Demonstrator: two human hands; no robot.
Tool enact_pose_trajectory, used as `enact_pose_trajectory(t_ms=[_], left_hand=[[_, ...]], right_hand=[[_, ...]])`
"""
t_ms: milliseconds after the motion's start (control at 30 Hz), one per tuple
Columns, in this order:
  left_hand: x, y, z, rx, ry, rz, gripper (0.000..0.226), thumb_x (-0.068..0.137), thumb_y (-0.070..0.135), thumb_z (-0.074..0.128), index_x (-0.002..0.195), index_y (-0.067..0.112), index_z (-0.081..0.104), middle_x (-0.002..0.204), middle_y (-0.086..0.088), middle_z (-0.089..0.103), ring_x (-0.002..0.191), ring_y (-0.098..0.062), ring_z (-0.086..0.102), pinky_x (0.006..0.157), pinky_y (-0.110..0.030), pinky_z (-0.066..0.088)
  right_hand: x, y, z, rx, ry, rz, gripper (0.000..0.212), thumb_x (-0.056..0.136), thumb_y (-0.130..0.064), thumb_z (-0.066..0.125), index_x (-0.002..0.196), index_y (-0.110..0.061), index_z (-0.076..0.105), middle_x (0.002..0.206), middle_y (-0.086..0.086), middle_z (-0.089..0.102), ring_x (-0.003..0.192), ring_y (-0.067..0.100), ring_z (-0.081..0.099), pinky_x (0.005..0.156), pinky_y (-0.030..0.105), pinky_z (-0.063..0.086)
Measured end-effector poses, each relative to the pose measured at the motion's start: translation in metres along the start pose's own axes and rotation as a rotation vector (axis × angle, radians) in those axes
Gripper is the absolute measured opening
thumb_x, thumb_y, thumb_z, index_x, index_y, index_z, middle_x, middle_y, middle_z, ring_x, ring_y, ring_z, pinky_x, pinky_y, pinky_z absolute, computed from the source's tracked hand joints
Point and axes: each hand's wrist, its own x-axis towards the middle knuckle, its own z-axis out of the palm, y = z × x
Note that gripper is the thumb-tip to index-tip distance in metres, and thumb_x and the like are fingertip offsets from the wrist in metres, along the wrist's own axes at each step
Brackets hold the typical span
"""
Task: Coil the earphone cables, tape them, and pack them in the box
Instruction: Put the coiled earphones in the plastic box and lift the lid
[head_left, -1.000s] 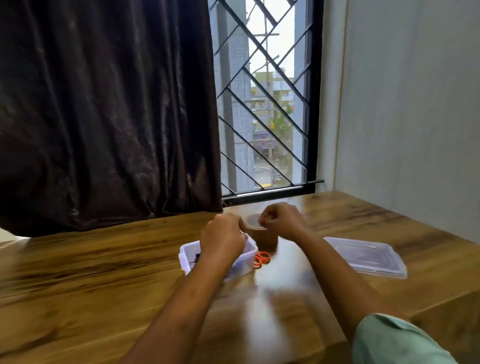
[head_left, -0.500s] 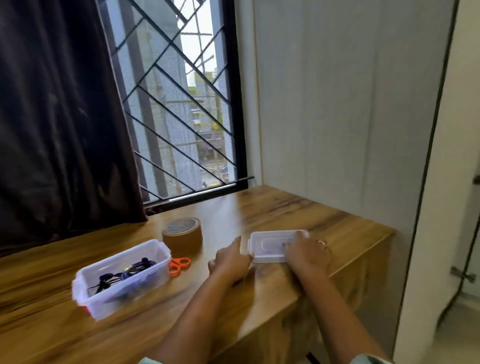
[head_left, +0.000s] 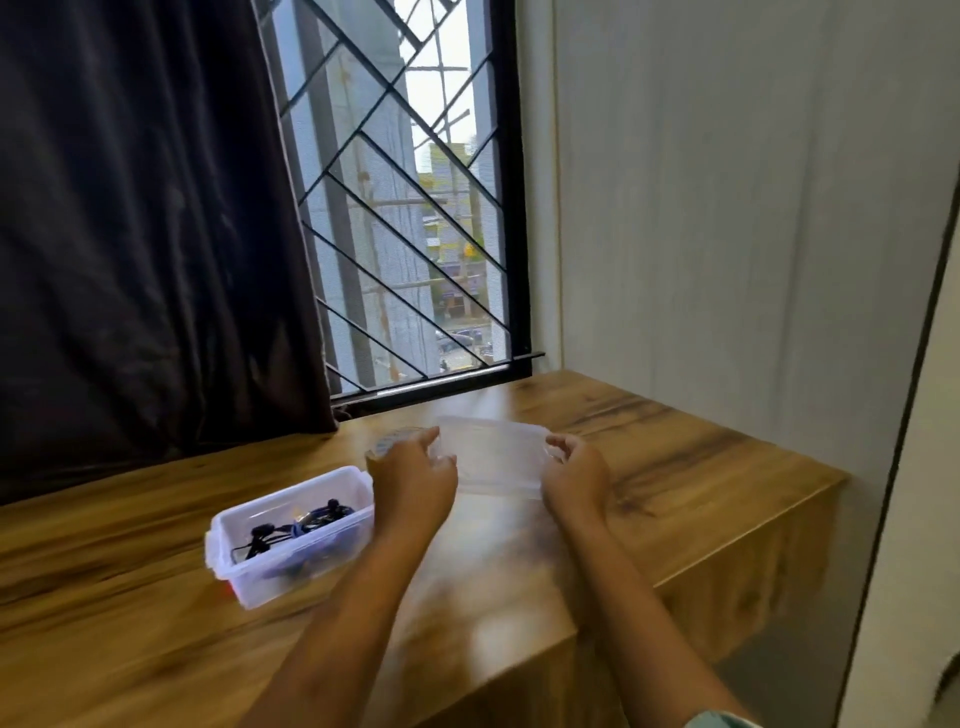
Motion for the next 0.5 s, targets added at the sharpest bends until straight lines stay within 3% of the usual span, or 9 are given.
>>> enact_pose_trajectory(t_ms=[67, 200, 400, 500], left_hand=[[0.002, -0.004, -0.027, 0.035, 0.106, 0.015, 0.043, 0.085, 0.013, 0.062, 0.128, 0.013, 0.058, 0.121, -0.015, 0.064, 0.109, -0.029, 0.059, 0.094, -0.035, 0.046], [0.005, -0.032, -0.074, 0.067, 0.246, -0.03, 0.04, 0.085, 0.012, 0.06, 0.125, 0.013, 0.061, 0.116, -0.013, 0.067, 0.109, -0.031, 0.06, 0.089, -0.036, 0.047], [-0.004, -0.087, -0.119, 0.095, 0.261, -0.186, 0.026, 0.082, 0.013, 0.063, 0.108, 0.011, 0.069, 0.101, -0.013, 0.071, 0.092, -0.033, 0.063, 0.076, -0.035, 0.052], [-0.01, -0.106, -0.127, 0.095, 0.249, -0.243, 0.03, 0.081, 0.016, 0.068, 0.11, 0.01, 0.068, 0.104, -0.013, 0.07, 0.093, -0.032, 0.064, 0.076, -0.037, 0.054]], right_hand=[[-0.01, -0.019, 0.018, 0.077, -0.024, -0.019, 0.034, 0.084, 0.005, 0.049, 0.112, -0.006, 0.066, 0.111, 0.014, 0.067, 0.105, 0.026, 0.061, 0.086, 0.025, 0.044], [-0.033, -0.053, 0.06, 0.165, -0.139, -0.043, 0.037, 0.085, 0.003, 0.047, 0.115, -0.01, 0.066, 0.111, 0.014, 0.067, 0.098, 0.023, 0.062, 0.081, 0.026, 0.047], [-0.06, -0.078, 0.109, 0.009, -0.375, -0.098, 0.037, 0.084, 0.0, 0.051, 0.116, -0.011, 0.066, 0.12, 0.01, 0.063, 0.108, 0.022, 0.06, 0.083, 0.016, 0.041], [-0.065, -0.078, 0.129, -0.116, -0.434, -0.155, 0.031, 0.083, -0.01, 0.055, 0.109, -0.02, 0.069, 0.118, 0.006, 0.066, 0.105, 0.02, 0.062, 0.092, 0.021, 0.044]])
